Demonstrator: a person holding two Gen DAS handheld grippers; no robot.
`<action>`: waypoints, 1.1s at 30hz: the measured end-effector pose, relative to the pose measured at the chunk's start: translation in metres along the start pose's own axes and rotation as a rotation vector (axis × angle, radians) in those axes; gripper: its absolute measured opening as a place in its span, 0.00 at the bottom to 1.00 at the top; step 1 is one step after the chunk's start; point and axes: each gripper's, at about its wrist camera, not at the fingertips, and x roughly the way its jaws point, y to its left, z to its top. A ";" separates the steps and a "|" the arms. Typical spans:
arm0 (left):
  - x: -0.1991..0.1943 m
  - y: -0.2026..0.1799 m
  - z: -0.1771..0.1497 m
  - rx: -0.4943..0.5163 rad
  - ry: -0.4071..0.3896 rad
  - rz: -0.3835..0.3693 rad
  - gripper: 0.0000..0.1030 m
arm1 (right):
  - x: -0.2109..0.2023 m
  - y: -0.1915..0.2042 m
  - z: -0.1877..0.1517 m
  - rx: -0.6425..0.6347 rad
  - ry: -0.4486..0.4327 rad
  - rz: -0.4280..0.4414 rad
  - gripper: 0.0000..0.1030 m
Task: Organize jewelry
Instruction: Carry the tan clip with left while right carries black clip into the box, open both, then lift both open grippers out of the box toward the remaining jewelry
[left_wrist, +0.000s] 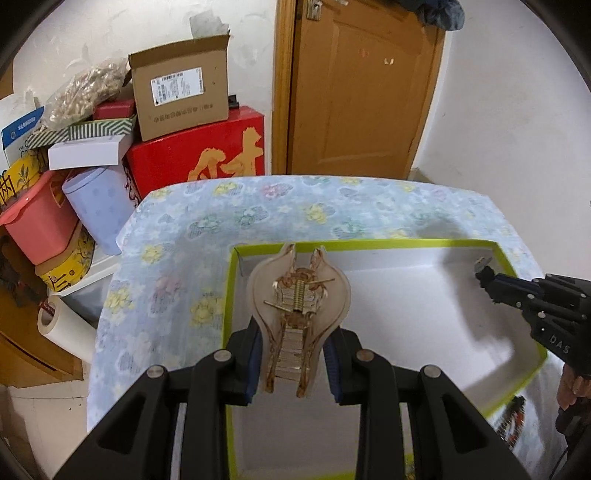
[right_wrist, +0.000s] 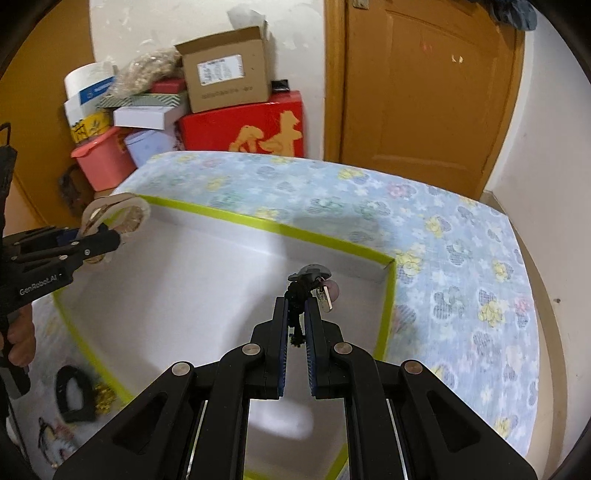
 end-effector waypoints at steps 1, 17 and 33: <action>0.003 0.000 0.000 0.000 0.003 0.004 0.30 | 0.003 -0.002 0.001 0.005 0.003 -0.003 0.08; 0.003 0.004 -0.004 -0.009 -0.010 -0.007 0.39 | 0.008 -0.015 0.000 0.045 0.017 -0.028 0.20; -0.038 -0.001 -0.050 0.001 -0.008 -0.022 0.41 | -0.030 0.010 -0.042 0.014 0.026 0.003 0.36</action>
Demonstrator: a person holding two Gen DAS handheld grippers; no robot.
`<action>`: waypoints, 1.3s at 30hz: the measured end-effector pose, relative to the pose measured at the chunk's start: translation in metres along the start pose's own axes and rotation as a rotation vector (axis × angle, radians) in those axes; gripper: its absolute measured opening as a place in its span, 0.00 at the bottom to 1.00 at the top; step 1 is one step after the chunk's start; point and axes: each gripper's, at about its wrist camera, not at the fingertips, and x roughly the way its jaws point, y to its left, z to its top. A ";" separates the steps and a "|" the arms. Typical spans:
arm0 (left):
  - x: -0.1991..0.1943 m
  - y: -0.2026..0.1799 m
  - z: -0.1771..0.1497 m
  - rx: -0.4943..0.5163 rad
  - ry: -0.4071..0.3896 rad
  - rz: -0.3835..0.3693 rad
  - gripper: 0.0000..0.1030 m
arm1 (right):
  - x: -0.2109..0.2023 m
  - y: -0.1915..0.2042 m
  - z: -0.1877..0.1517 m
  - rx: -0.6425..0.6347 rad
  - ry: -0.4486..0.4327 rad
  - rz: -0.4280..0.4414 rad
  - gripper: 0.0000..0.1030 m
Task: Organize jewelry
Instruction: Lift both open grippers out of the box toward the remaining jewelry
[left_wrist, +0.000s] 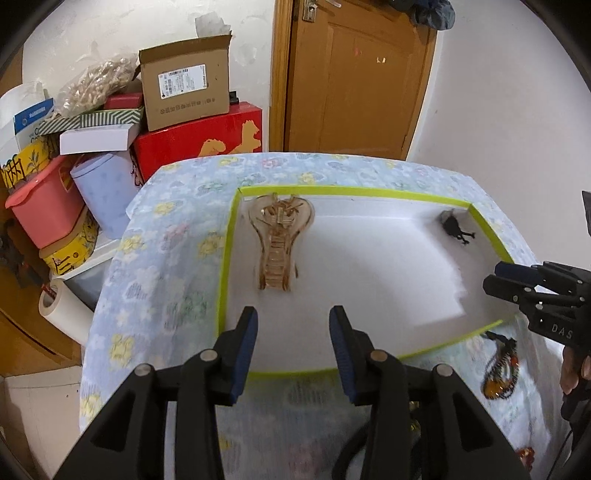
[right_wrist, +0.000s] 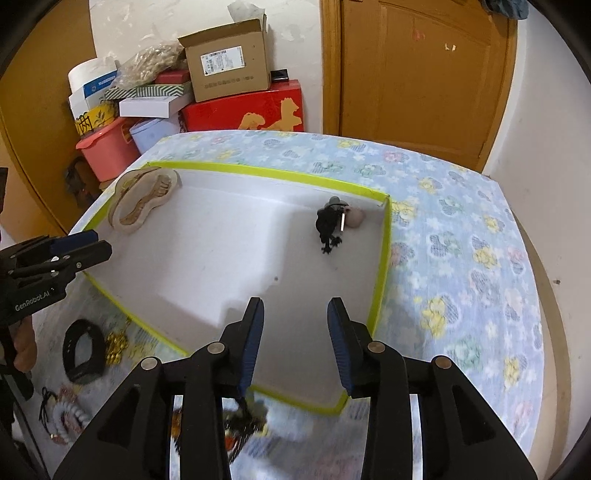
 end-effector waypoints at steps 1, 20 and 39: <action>-0.003 0.000 -0.001 -0.001 -0.001 -0.001 0.41 | -0.003 0.000 -0.001 0.002 -0.002 -0.002 0.36; -0.109 -0.029 -0.054 0.004 -0.089 -0.021 0.41 | -0.120 0.046 -0.066 -0.020 -0.137 -0.027 0.37; -0.132 -0.037 -0.104 0.010 -0.080 -0.047 0.41 | -0.132 0.058 -0.127 0.022 -0.075 0.102 0.37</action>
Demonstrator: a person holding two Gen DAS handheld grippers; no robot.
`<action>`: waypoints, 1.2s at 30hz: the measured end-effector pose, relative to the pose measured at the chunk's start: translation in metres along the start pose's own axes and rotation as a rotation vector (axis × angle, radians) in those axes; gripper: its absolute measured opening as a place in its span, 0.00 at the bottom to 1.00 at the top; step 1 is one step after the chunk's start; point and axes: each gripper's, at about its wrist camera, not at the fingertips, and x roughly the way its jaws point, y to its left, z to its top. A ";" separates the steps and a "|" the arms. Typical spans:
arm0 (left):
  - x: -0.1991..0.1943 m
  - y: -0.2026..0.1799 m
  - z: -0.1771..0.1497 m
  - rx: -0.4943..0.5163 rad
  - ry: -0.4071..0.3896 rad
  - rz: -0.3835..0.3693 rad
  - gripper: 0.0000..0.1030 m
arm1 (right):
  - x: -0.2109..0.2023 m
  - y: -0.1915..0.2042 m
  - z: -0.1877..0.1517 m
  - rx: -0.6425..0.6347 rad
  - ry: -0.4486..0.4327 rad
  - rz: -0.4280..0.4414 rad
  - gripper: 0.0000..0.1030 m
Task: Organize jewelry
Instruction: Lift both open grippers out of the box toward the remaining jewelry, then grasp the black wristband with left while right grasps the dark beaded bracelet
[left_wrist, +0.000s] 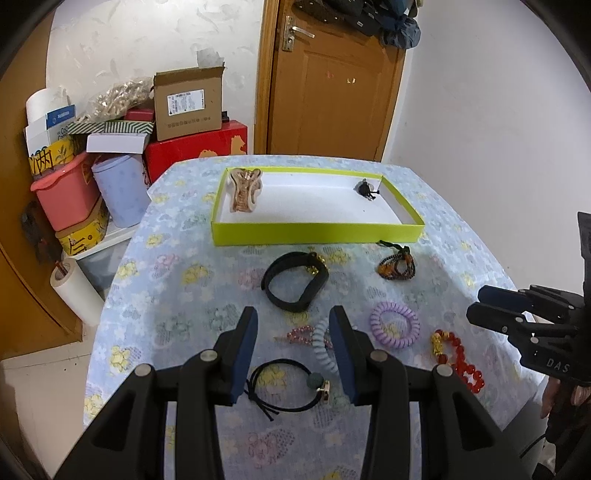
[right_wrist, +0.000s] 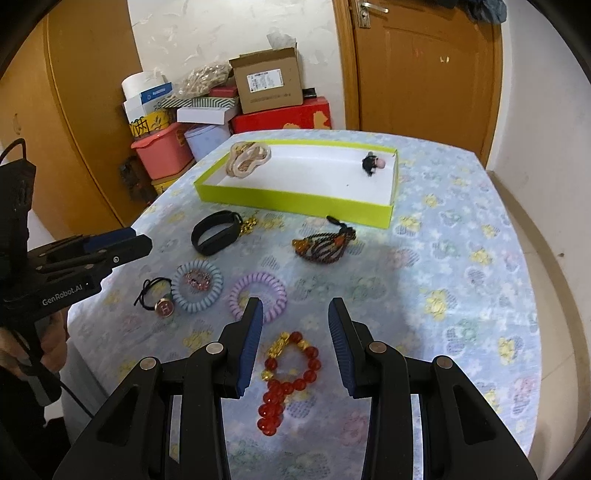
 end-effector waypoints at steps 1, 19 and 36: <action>0.001 0.001 0.000 0.000 0.002 -0.001 0.41 | 0.001 0.000 -0.001 0.002 0.003 0.004 0.37; 0.068 0.013 0.026 0.018 0.064 0.009 0.41 | 0.031 -0.016 0.016 0.036 0.036 -0.044 0.37; 0.103 0.011 0.028 0.029 0.112 0.024 0.19 | 0.098 -0.046 0.050 0.109 0.080 -0.057 0.37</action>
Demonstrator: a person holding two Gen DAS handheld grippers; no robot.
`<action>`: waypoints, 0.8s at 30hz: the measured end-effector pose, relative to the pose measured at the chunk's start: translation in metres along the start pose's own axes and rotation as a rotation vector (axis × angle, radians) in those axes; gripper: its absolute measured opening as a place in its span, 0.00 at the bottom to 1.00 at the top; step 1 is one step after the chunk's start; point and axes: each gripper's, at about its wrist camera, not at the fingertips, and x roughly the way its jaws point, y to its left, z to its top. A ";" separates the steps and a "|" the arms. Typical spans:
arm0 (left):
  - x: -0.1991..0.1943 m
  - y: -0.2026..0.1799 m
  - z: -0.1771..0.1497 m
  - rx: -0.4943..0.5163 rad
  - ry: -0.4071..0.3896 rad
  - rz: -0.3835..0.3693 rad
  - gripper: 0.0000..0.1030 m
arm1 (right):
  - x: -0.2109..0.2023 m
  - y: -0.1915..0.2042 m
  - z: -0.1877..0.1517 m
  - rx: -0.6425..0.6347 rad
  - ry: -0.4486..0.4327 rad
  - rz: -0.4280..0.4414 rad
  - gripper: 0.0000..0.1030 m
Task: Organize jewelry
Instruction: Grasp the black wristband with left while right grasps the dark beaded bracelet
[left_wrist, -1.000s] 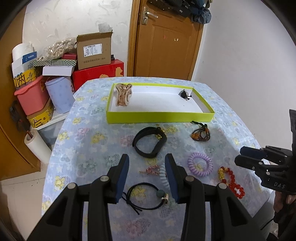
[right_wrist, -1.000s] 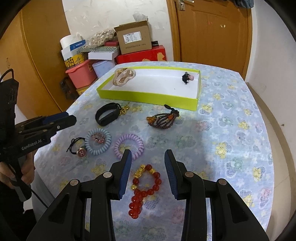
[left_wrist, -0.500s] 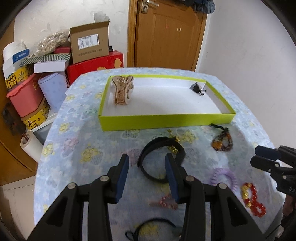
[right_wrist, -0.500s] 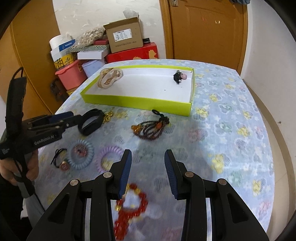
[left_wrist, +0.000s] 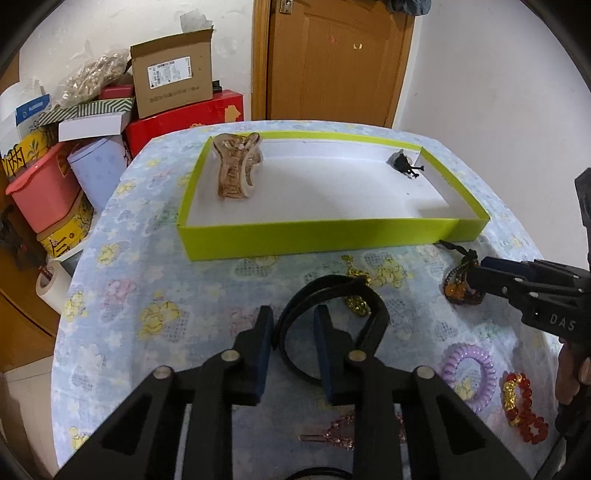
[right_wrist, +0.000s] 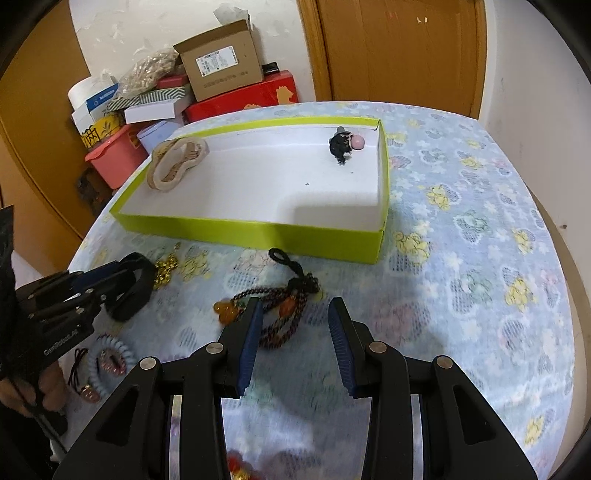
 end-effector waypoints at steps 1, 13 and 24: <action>0.000 0.000 0.000 0.000 0.000 0.006 0.17 | 0.001 0.001 0.001 -0.008 0.001 -0.003 0.37; -0.011 0.002 -0.004 -0.024 -0.004 0.017 0.09 | -0.006 0.014 -0.006 -0.077 -0.018 -0.039 0.11; -0.045 0.000 -0.008 -0.043 -0.056 0.016 0.09 | -0.044 0.018 -0.011 -0.075 -0.083 -0.019 0.11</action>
